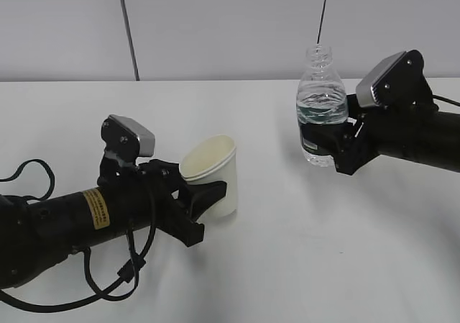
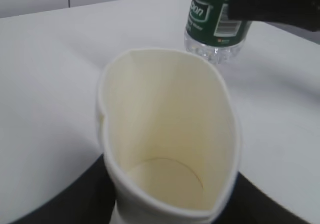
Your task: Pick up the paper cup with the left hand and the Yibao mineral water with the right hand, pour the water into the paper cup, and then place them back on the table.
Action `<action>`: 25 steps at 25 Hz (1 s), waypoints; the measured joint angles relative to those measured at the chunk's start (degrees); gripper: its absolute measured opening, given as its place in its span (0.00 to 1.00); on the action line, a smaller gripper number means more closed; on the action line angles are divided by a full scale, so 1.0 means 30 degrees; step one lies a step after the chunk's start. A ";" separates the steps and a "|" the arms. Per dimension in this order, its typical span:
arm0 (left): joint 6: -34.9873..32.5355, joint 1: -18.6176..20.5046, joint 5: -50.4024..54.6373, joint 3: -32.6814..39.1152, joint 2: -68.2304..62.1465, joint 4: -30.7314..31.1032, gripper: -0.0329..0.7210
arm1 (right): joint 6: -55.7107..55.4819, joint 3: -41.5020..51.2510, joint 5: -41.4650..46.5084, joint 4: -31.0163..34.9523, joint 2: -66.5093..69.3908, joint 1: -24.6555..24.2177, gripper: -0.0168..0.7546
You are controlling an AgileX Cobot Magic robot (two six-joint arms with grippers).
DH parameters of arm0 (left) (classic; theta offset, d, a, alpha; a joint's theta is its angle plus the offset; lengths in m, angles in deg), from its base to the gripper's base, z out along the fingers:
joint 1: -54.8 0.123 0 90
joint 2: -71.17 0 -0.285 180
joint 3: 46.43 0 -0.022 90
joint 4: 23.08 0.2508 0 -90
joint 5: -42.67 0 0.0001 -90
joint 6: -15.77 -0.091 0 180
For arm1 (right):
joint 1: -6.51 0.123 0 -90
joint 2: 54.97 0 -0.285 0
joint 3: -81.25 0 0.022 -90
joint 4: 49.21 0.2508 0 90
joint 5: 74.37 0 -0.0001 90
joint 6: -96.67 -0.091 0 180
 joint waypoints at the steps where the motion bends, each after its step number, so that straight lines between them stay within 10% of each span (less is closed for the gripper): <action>1: 0.0019 0.0000 0.0345 -0.0103 0.0000 0.0199 0.49 | 0.0000 -0.0083 0.0027 -0.0084 0.0000 0.0000 0.67; 25: 0.1941 0.0000 0.5282 -0.2870 0.0000 0.3564 0.49 | 0.0000 -0.1661 0.2830 -0.1352 -0.0202 0.0000 0.67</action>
